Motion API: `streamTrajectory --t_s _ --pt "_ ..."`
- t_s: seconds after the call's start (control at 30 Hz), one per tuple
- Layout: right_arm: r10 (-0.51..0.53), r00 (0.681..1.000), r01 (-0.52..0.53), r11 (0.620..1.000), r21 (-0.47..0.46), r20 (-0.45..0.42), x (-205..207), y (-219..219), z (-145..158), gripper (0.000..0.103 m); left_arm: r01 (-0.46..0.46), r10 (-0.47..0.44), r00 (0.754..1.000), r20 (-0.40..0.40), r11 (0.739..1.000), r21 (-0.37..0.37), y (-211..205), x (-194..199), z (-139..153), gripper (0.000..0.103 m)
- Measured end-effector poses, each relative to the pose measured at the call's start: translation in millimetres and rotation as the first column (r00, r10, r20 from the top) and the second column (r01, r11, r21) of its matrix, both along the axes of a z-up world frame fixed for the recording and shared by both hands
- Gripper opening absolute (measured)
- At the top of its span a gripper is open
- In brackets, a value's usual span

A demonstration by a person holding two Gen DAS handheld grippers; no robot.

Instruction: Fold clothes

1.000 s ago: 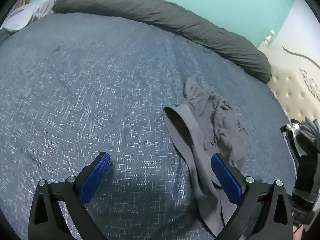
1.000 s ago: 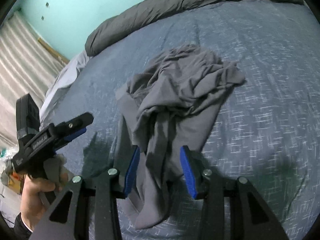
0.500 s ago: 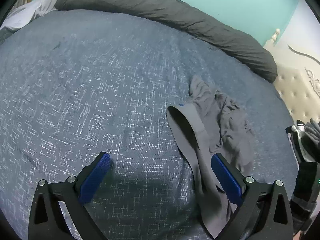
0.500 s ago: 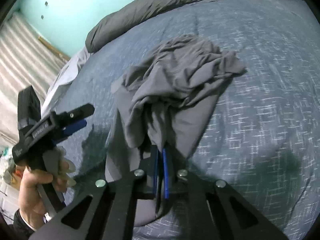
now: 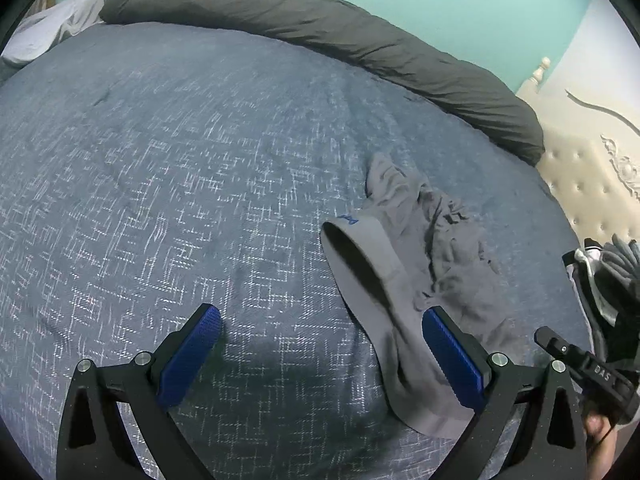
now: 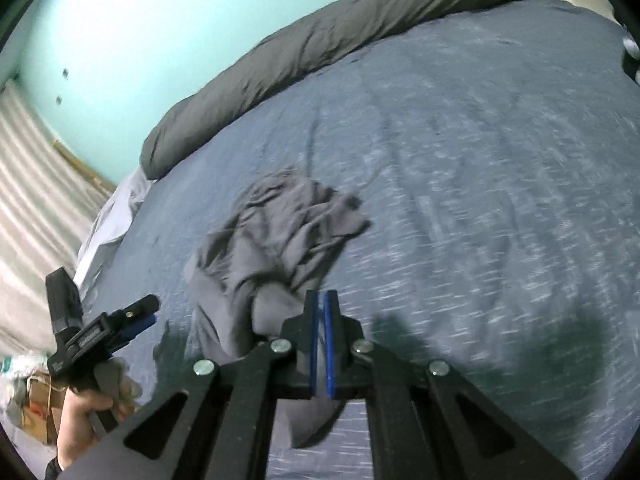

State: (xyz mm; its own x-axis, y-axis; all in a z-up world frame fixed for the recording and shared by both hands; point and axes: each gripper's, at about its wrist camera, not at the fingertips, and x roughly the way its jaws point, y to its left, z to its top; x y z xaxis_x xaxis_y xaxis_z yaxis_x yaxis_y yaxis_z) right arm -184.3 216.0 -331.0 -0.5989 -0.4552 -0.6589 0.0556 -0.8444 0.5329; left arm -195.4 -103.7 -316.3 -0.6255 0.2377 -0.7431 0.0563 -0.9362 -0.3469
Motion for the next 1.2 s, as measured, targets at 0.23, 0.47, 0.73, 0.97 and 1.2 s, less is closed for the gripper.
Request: streamTrajectory --t_s 0.23,0.47,0.73,0.97,1.2 --pt "0.086 0.996 -0.086 0.996 -0.032 0.020 -4.9 -22.5 -2.2 0.007 0.000 0.000 1.000 0.015 1.000 -0.006 2.4 -0.7 -4.6 0.103" --pt "0.161 0.986 -0.164 0.981 0.101 0.036 -6.5 -59.9 -4.9 0.050 0.006 -0.005 1.000 0.027 1.000 -0.026 2.9 -0.7 -7.1 0.102" --pt "0.166 0.984 -0.171 0.982 0.079 0.067 -9.1 -61.9 -20.4 0.050 -0.004 0.004 1.000 0.017 1.000 -0.016 -7.5 -1.8 -4.6 0.100" --pt "0.160 0.984 -0.163 0.986 0.026 0.074 -16.9 -55.5 -22.3 0.050 0.006 -0.004 1.000 0.030 0.999 -0.051 -6.4 -13.3 -12.0 0.100" --pt "0.159 0.985 -0.160 0.987 0.009 0.063 -18.3 -54.2 -16.9 0.050 0.021 -0.018 0.999 0.032 0.992 -0.123 -7.1 -28.6 -21.6 0.091"
